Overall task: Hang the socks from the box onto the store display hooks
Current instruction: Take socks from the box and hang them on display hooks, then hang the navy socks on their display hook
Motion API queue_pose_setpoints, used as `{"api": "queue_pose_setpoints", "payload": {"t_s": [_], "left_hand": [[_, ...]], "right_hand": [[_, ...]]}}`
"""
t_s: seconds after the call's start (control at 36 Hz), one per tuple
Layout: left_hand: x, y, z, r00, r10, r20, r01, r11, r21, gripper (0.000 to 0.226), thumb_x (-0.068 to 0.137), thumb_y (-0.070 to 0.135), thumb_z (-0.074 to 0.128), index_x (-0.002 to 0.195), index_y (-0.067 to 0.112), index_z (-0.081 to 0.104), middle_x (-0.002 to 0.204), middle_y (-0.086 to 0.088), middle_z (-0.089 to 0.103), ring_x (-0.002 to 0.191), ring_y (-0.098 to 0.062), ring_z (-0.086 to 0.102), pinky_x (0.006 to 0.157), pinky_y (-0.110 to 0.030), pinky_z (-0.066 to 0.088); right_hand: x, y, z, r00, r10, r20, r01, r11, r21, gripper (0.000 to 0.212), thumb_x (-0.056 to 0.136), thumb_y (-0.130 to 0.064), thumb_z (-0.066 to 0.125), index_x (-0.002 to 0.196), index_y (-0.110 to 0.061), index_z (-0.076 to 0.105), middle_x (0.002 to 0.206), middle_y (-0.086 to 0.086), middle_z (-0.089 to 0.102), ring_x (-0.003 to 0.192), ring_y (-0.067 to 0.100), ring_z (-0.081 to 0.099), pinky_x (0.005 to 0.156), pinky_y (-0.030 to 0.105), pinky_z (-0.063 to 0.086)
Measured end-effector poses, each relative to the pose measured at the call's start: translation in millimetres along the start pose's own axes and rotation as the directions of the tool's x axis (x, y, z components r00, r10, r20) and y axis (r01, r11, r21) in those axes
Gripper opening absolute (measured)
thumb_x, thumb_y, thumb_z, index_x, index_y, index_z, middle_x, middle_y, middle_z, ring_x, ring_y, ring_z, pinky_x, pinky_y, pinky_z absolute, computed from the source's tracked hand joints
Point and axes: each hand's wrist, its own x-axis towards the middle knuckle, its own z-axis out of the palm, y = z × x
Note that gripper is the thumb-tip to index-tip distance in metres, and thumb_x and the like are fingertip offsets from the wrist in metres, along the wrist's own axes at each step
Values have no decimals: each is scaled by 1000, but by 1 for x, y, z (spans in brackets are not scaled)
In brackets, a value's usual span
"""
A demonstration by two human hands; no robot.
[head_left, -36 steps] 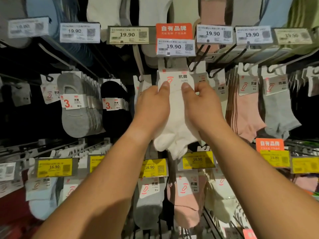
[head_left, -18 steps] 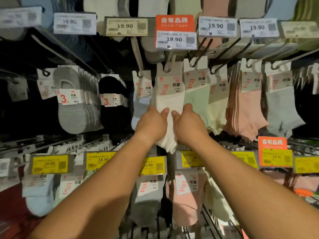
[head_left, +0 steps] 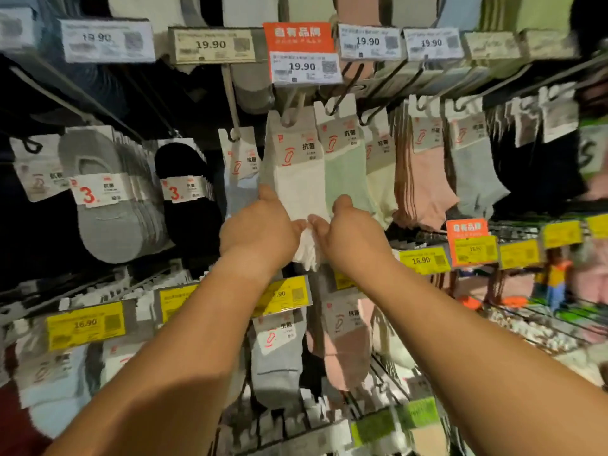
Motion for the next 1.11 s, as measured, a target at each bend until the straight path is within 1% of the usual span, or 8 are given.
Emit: {"api": "queue_pose_setpoints", "payload": {"t_s": [0.14,0.22,0.33,0.44,0.56,0.75,0.92,1.11], "left_hand": [[-25,38,-12,955,229,-186,-252,962,-107,45,98,43,56,125,8,46,124,-17,54,114,-41,55,83,-46,49],[-46,90,-3,917,383,-108,-398,894,-208,38,97,41,56,118,10,54,117,-17,60,108,-41,59,77,-42,46],[-95,177,27,833,550,63,-503,800,-328,35,94,42,59,115,15,60,121,-15,64,111,-40,61,80,-41,48],[-171,277,61,643,735,214,-600,658,-456,30,96,48,55,99,18,56,114,-14,66,107,-37,62,78,-41,50],[-263,382,89,428,853,299,-616,517,-594,36,95,52,57,102,17,62,115,-13,68,110,-36,63,81,-38,50],[-399,532,95,163,925,343,-587,370,-720,38,96,54,54,106,17,56,122,-9,65,115,-33,60,86,-37,49],[-430,613,120,139,903,407,-603,403,-688,47,97,54,54,124,16,59,127,-8,63,117,-31,60,90,-37,50],[-408,685,176,152,885,439,-575,441,-689,32,99,48,53,95,17,55,92,-7,60,86,-27,57,67,-34,42]], "right_hand": [[-38,17,-33,987,29,-157,-40,997,-65,43,99,-43,50,121,-6,49,114,18,61,103,37,60,72,37,42],[-72,59,-62,978,143,-149,-164,976,-140,37,98,-38,51,117,-6,50,113,18,62,103,37,59,67,35,29],[-143,142,-118,921,377,-98,-389,872,-297,40,100,-41,47,119,-6,51,116,18,62,107,38,60,76,39,43],[-237,233,-185,769,627,-127,-615,669,-417,47,99,-48,45,120,-7,50,114,18,63,105,37,61,74,38,44],[-341,302,-263,568,801,-190,-768,433,-471,46,99,-50,44,114,-7,51,116,18,63,108,37,60,81,40,47],[-463,388,-370,315,903,-294,-857,137,-496,46,99,-50,44,116,-8,51,120,17,64,111,35,60,85,37,48],[-477,451,-402,304,910,-280,-861,138,-489,45,99,-50,42,120,-11,51,121,13,64,110,33,61,87,38,50],[-452,542,-394,297,930,-215,-881,181,-436,38,99,-50,45,117,-18,53,117,7,65,104,27,64,84,38,53]]}}
